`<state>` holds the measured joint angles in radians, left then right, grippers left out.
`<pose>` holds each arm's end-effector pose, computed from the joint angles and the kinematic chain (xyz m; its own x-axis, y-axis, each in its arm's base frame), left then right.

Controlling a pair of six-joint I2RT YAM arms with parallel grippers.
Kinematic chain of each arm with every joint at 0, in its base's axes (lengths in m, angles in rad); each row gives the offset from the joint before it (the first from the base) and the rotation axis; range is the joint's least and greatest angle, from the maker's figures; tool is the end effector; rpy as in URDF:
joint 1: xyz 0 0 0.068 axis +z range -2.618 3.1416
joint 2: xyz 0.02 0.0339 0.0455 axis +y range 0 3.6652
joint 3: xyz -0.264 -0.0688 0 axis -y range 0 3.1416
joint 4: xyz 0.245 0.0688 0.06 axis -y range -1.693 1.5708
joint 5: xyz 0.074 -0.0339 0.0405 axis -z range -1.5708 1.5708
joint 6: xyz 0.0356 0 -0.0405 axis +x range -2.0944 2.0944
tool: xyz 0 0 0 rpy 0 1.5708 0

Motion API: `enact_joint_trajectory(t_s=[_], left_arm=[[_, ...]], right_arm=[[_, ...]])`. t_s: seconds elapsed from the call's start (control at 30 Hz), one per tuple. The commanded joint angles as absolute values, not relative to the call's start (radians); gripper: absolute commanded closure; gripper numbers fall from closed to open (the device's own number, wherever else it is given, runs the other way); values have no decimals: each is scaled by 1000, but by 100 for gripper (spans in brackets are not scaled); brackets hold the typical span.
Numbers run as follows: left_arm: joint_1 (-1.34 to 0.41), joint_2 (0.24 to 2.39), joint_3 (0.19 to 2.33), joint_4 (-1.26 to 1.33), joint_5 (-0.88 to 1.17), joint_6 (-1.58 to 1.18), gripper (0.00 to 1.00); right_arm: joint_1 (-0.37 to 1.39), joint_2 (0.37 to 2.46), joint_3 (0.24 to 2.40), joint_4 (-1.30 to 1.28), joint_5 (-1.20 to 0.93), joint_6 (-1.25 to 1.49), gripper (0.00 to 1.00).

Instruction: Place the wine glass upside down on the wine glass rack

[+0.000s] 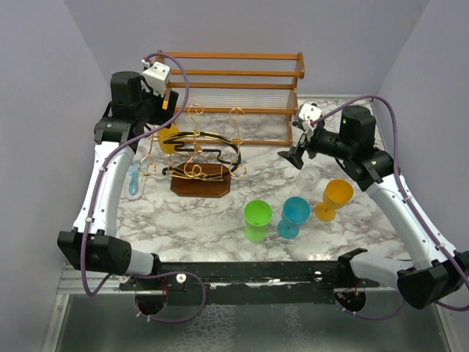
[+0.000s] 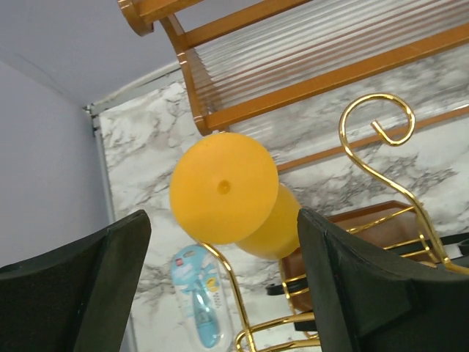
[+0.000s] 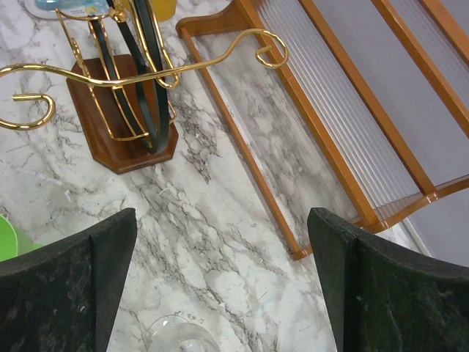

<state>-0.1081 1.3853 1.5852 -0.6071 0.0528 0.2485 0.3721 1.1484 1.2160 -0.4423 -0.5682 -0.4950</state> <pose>0.2982 -0.0342 0.4370 -0.3433 0.2843 -0.8952 0.2480 0.9467 0.2056 0.2249 0.1084 0.3926 0.0672 -0.4036 -0.9125 -0.8421 0.4675 -0.2688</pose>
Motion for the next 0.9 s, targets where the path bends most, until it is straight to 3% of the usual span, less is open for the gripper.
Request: enact_joint_trajectory(t_s=[0.0, 0.17, 0.87], left_arm=[[-81, 1412, 1614, -589, 166, 128, 11], [-64, 1444, 1634, -587, 173, 124, 5], [-23, 1564, 1708, -596, 234, 85, 5]], right_arm=[[373, 1149, 1206, -425, -591, -502, 1], [374, 1147, 1203, -423, -591, -503, 0], [374, 1153, 1198, -419, -582, -507, 1]])
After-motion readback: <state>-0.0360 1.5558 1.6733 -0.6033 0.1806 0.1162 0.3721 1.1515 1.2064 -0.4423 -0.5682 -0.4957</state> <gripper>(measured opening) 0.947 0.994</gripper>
